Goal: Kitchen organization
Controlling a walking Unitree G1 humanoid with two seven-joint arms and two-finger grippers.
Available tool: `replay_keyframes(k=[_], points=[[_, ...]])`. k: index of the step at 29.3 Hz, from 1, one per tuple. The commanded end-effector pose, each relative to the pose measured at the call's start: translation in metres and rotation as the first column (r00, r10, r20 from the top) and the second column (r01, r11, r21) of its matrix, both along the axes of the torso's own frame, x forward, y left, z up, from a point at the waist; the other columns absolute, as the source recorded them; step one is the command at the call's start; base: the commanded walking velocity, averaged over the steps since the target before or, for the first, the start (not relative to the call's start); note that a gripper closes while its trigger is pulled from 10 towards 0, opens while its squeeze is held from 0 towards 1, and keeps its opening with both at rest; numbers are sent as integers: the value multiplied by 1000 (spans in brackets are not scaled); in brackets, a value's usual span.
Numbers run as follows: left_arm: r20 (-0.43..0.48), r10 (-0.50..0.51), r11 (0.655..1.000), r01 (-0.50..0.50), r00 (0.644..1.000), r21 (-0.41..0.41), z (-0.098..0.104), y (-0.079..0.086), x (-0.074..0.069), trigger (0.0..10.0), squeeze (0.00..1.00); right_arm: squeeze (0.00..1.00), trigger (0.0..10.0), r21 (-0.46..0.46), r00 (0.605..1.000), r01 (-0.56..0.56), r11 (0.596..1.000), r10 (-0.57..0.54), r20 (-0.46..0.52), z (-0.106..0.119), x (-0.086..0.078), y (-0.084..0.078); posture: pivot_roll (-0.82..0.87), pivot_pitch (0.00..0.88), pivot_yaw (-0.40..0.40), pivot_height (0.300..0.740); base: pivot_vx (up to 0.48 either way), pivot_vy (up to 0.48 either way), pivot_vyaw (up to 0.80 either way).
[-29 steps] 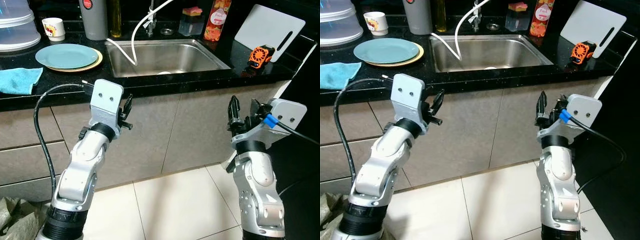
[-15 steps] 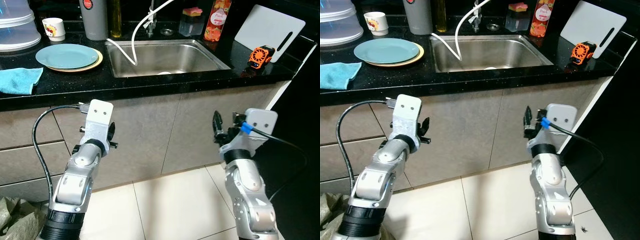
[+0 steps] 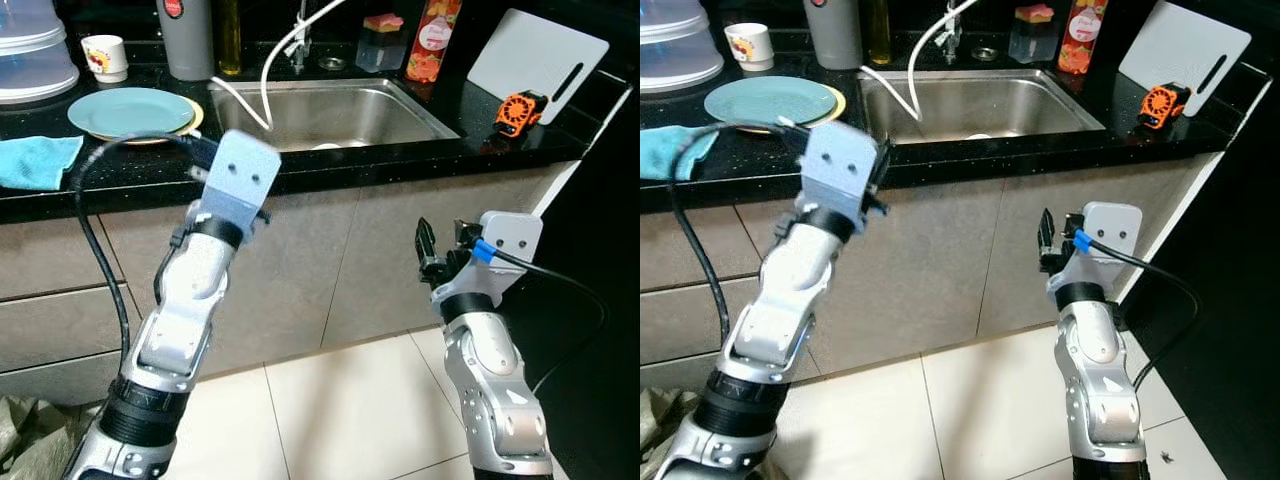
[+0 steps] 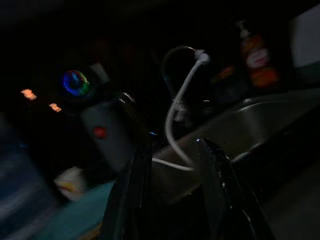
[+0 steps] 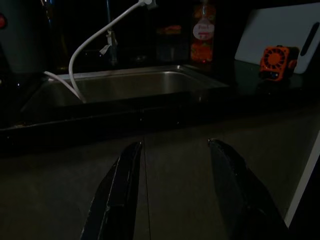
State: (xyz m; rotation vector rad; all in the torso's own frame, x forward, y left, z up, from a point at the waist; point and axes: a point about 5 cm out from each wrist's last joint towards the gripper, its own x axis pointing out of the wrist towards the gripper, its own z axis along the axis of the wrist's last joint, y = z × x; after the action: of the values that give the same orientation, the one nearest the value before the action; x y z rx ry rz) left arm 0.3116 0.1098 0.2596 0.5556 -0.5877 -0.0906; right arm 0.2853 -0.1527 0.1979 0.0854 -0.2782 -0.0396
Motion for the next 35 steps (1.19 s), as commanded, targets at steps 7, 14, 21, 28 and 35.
replay_keyframes(k=[7,14,21,28,35], points=[[65,10,999,-7,998,-50,23,-1,10,10000,0,0,10000,-2,999,-6,1000,7,39,10,8,4,185,25,-56,740,0,0,0],[162,0,1000,4,987,-24,43,-1,8,10000,0,0,10000,-13,994,2,1000,0,111,30,12,5,189,23,-48,740,0,0,0],[-313,43,999,-44,949,3,-32,19,26,10000,0,0,10000,-45,995,36,998,-32,94,24,15,-5,192,23,-47,740,0,0,0],[-396,-149,958,33,906,-285,-45,14,16,10000,0,0,10000,-61,999,38,997,-37,19,8,17,-3,193,26,-45,740,0,0,0],[-355,-213,934,83,910,-347,-36,10,13,10000,0,0,10000,-29,998,45,999,-46,-42,-3,20,-1,197,23,-43,740,0,0,0]])
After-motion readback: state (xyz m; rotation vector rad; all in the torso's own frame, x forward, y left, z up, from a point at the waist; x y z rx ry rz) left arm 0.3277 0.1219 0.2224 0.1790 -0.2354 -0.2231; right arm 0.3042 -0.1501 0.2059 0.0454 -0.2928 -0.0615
